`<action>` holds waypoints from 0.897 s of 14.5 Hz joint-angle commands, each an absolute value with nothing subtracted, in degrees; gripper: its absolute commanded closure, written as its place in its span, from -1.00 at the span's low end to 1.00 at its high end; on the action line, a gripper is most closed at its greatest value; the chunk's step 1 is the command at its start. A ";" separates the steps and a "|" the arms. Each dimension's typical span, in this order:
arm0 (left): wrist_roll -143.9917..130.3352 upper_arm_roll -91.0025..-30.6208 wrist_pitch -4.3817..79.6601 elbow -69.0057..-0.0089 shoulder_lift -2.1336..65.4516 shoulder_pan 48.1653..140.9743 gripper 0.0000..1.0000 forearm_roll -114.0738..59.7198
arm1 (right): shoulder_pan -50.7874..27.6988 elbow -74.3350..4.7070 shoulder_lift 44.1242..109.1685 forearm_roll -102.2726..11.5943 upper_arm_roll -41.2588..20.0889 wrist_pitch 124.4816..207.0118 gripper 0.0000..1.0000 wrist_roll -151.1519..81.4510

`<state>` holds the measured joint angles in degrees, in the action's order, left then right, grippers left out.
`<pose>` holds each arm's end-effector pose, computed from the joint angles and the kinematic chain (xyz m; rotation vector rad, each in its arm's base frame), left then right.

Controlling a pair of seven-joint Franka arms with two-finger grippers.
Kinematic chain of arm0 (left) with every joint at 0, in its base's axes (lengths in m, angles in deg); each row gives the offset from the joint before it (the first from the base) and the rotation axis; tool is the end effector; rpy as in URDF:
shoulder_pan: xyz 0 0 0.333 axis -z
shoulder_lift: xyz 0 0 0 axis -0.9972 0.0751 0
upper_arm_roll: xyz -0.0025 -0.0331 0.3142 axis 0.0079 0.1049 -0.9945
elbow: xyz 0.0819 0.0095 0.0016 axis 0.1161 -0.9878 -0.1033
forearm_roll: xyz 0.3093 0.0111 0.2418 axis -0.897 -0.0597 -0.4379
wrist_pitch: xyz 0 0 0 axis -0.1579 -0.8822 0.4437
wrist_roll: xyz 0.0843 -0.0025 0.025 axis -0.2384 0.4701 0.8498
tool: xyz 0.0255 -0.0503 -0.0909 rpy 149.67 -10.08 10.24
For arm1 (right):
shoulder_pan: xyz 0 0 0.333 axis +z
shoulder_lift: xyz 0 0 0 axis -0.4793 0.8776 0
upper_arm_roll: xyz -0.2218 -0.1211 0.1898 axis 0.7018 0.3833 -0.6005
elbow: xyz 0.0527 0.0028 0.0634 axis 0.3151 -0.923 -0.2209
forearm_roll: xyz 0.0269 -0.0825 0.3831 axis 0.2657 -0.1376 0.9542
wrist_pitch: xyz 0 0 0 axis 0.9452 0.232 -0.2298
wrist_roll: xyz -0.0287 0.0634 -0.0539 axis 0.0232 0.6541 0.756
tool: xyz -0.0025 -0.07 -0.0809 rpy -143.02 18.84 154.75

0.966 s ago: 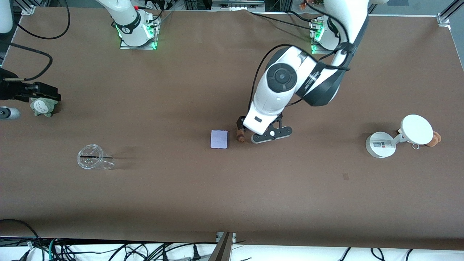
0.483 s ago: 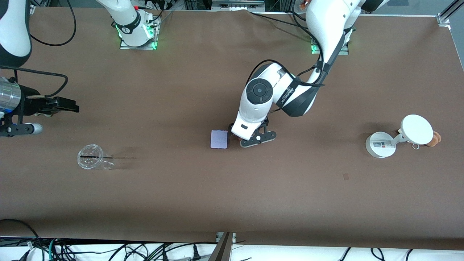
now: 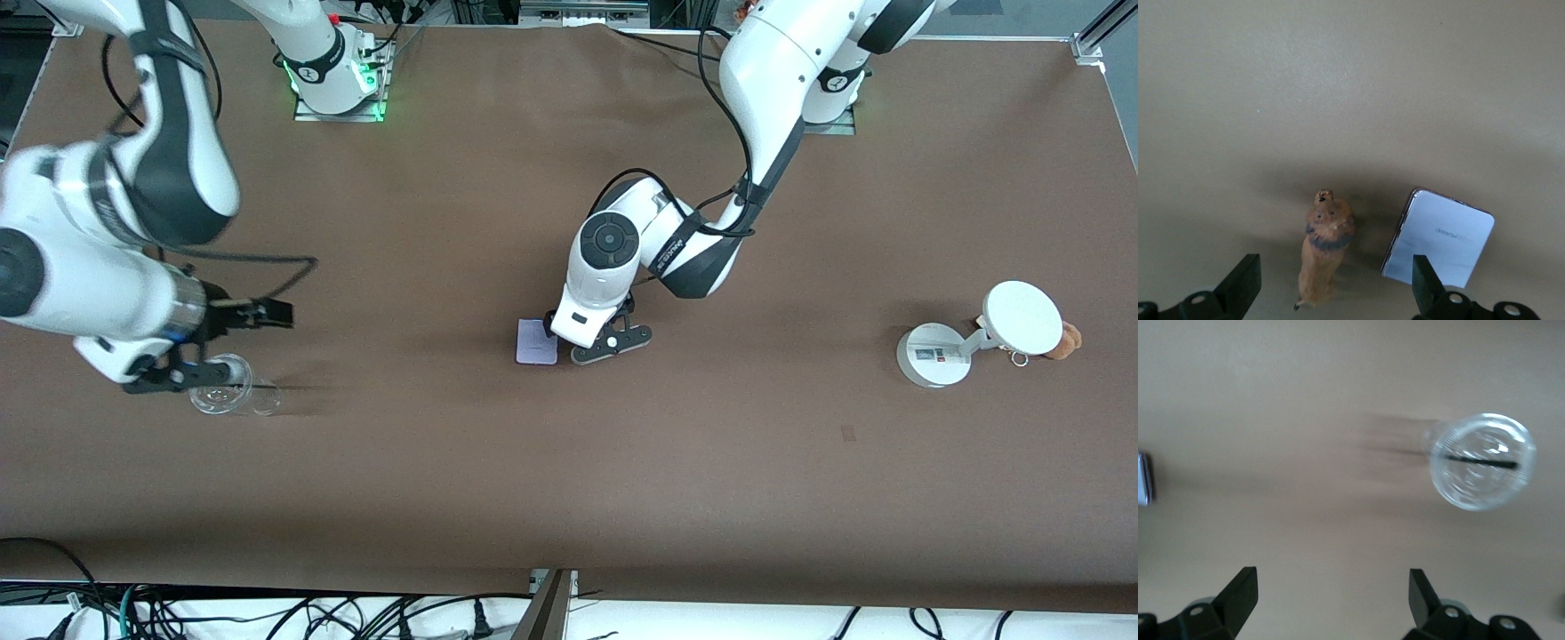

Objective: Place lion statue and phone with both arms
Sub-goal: 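Grasp the lion statue with the left gripper while the right gripper approaches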

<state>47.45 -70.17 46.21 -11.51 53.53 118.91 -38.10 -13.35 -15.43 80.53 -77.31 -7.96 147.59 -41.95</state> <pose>0.5704 -0.4781 0.2392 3.0119 0.5445 -0.0695 0.6702 0.1100 0.4256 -3.1227 -0.1286 0.2567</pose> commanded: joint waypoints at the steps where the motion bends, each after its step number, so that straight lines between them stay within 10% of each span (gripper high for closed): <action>1: 48.68 -70.87 47.30 -9.94 55.78 120.23 -0.98 -39.25 | -11.42 -14.72 82.80 -77.62 -7.68 150.05 -1.00 -47.52; 2: 48.42 -70.88 47.30 -9.94 55.70 120.32 -0.76 -39.25 | -11.24 -14.72 83.50 -77.35 -7.68 150.84 -1.00 -47.88; 4: 47.63 -70.96 46.86 -10.03 55.70 120.06 0.56 -39.24 | -11.07 -14.72 84.99 -77.00 -7.68 152.68 -1.00 -48.06; 6: 46.41 -71.05 46.60 -10.81 55.61 119.89 1.00 -39.25 | -10.89 -14.72 86.49 -76.91 -7.77 154.36 -1.00 -48.06; 13: 40.71 -73.16 40.37 -10.56 51.84 117.00 1.00 -39.33 | -6.50 -14.72 89.04 -77.79 -7.68 157.97 -1.00 -53.24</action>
